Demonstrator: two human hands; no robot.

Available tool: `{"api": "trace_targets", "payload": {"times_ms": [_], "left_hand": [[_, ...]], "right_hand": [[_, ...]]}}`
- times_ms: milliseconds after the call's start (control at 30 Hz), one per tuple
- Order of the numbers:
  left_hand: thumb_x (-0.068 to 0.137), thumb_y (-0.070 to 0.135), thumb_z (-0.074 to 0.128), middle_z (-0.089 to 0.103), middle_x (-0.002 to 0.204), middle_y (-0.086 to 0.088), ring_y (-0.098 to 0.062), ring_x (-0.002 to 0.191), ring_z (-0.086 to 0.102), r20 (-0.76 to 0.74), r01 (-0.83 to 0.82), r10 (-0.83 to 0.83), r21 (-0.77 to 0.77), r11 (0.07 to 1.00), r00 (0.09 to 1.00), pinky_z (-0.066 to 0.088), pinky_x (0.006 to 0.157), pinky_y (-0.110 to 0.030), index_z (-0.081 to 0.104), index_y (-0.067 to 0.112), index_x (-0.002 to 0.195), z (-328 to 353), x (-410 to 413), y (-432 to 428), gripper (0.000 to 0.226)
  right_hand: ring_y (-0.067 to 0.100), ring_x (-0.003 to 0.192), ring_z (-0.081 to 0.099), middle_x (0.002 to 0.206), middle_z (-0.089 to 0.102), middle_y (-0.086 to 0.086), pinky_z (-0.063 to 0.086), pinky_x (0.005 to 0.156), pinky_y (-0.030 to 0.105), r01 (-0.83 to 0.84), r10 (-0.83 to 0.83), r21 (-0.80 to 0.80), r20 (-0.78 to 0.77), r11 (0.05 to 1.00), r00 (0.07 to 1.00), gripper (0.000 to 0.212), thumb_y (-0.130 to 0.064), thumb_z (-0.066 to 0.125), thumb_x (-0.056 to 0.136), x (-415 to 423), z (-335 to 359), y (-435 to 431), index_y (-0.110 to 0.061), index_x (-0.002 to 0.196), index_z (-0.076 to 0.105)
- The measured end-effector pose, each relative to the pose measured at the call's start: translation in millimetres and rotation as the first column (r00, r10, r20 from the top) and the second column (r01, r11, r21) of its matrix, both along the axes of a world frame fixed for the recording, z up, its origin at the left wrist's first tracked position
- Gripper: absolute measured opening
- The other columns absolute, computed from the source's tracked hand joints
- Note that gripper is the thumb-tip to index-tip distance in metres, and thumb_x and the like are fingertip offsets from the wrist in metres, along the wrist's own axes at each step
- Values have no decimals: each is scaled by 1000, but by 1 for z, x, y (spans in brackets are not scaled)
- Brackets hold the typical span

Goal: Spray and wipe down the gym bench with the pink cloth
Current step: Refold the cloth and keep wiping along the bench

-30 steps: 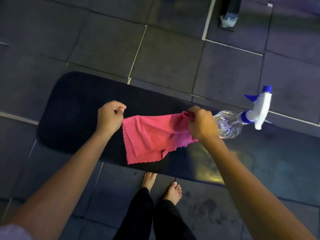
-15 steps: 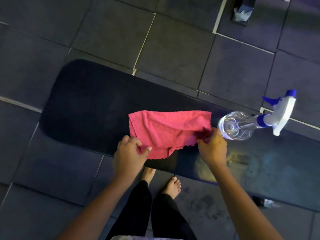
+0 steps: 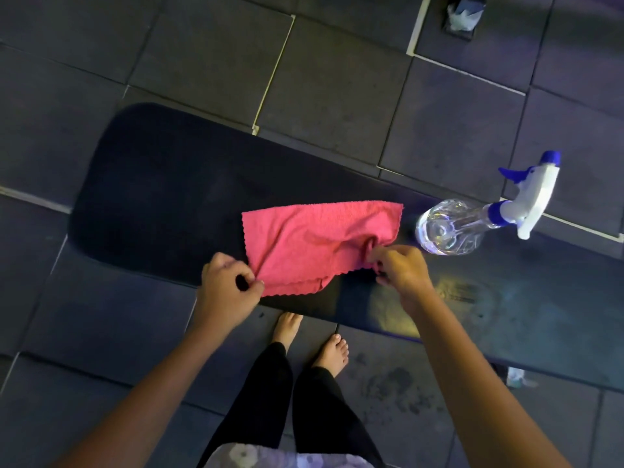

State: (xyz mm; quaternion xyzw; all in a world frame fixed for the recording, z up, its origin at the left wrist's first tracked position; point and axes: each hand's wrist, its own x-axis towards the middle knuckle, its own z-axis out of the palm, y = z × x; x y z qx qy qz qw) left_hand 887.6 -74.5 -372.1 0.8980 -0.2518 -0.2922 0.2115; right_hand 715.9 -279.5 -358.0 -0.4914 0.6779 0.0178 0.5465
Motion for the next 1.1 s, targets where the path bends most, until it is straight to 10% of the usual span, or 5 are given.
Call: {"api": "trace_targets", "payload": {"times_ms": [367,500,667,900,1100], "left_hand": [[72,11,78,57,82,-10,-30,79,59,-135,-510,509,35,860,850,49,73,-37,45,5,98,4,-42,-26,42],[74,6,71,57,74,-8,-17,59,50,-500,-722,713,225,655,491,42,53,-27,62,5,80,9,-32,-34,11],[81,19,70,65,91,-5,-19,86,63,-760,-794,628,275,542,166,50,62,-33,64,17,91,22,3,-33,12],[83,9,66,70,84,-4,-18,84,71,-869,-905,457,29,425,187,57,74,-38,65,14,90,52,34,-76,9],[77,-4,65,74,82,-5,-18,78,73,-891,-911,361,-125,392,277,58,62,-31,64,16,78,64,49,-81,20]], "right_hand": [[31,89,65,100,68,18,49,75,35,38,-77,-156,-252,987,965,36,-18,74,71,27,-11,22,2,100,62],[16,42,46,46,55,3,34,41,22,244,-240,87,-59,966,969,20,-7,77,61,11,8,8,-9,52,59],[16,63,57,72,58,4,52,59,32,393,-466,370,130,842,875,8,-7,67,82,-16,32,-12,-11,81,60],[13,68,64,77,60,6,58,56,24,575,-686,378,468,725,557,17,7,55,88,14,67,-40,-9,86,58],[17,69,70,69,70,6,60,69,30,544,-512,141,590,827,625,22,11,66,79,0,76,-37,-10,75,58]]}}
